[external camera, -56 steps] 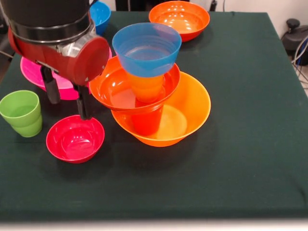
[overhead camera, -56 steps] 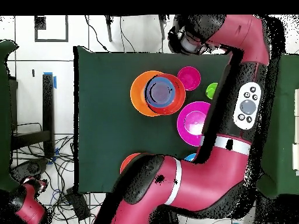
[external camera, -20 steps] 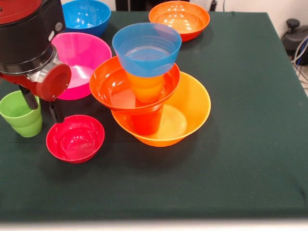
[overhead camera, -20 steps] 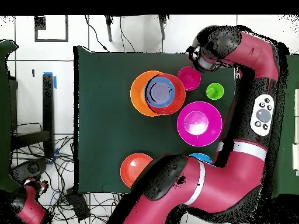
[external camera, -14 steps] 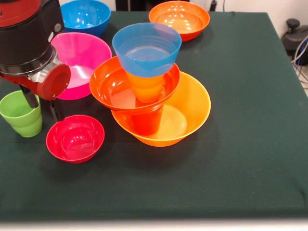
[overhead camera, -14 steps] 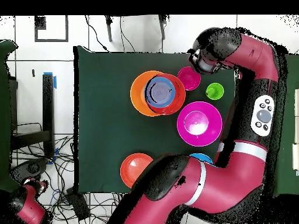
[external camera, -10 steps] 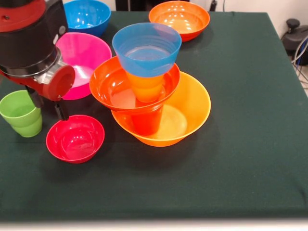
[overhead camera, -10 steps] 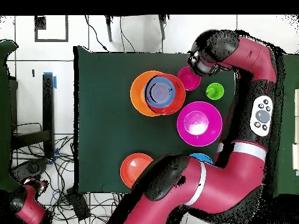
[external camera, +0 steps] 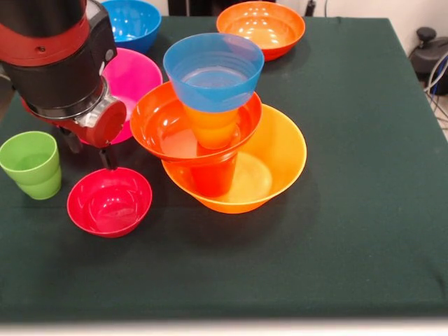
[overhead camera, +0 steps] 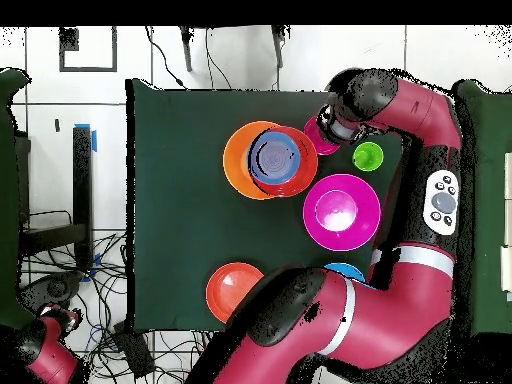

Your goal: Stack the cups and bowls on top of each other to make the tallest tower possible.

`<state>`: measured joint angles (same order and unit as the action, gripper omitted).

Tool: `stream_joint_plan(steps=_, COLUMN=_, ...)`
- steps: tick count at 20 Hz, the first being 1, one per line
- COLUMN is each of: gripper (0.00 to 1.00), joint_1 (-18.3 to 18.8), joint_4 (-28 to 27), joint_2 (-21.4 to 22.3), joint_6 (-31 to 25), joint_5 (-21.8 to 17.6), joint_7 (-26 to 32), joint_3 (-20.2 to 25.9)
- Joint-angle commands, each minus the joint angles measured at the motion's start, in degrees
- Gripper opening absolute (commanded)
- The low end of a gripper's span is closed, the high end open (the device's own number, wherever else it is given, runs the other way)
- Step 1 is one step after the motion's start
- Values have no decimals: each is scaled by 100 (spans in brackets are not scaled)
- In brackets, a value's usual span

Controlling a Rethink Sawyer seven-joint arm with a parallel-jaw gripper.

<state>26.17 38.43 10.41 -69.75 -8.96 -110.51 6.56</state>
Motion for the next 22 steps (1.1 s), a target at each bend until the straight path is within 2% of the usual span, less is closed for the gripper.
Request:
stream_joint_plan(steps=1, gripper=100, joint_1=187, joint_4=743, joint_2=134, joint_6=310, joint_5=-452, joint_7=1322, joint_3=103)
stream_joint_plan(steps=12, gripper=100, joint_1=401, joint_4=585, joint_2=110, joint_6=192, joint_5=-557, joint_7=1723, joint_3=192)
stream_joint_plan(steps=22, gripper=100, joint_1=531, joint_4=708, joint_2=-115, joint_6=713, joint_5=-632, joint_7=1700, joint_3=300)
